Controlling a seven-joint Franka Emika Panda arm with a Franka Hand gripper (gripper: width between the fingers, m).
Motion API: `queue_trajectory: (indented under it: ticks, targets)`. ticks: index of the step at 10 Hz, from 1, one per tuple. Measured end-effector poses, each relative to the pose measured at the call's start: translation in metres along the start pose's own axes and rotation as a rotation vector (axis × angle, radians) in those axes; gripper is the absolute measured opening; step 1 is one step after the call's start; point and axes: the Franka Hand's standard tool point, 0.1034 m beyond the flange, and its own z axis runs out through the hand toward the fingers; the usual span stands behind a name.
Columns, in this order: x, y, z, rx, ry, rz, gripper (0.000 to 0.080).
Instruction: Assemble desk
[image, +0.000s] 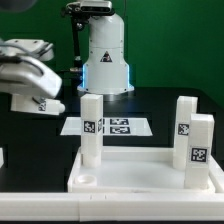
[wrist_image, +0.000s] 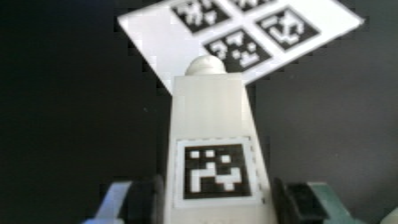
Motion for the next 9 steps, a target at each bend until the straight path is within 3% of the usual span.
queue_trajectory:
  ticks: [1, 2, 3, 5, 6, 9]
  targets:
    - [-0.002, 0.003, 0.006, 0.005, 0.005, 0.006, 0.0284]
    - [0.012, -0.001, -0.003, -0.004, 0.113, -0.004, 0.0284]
    - [0.007, -0.009, -0.012, -0.001, 0.171, -0.023, 0.0284]
    - [0.008, -0.045, -0.08, -0.013, 0.379, -0.179, 0.0284]
    - [0.008, -0.056, -0.089, -0.021, 0.471, -0.215, 0.0284]
    - [0.016, -0.055, -0.093, -0.025, 0.67, -0.213, 0.0285]
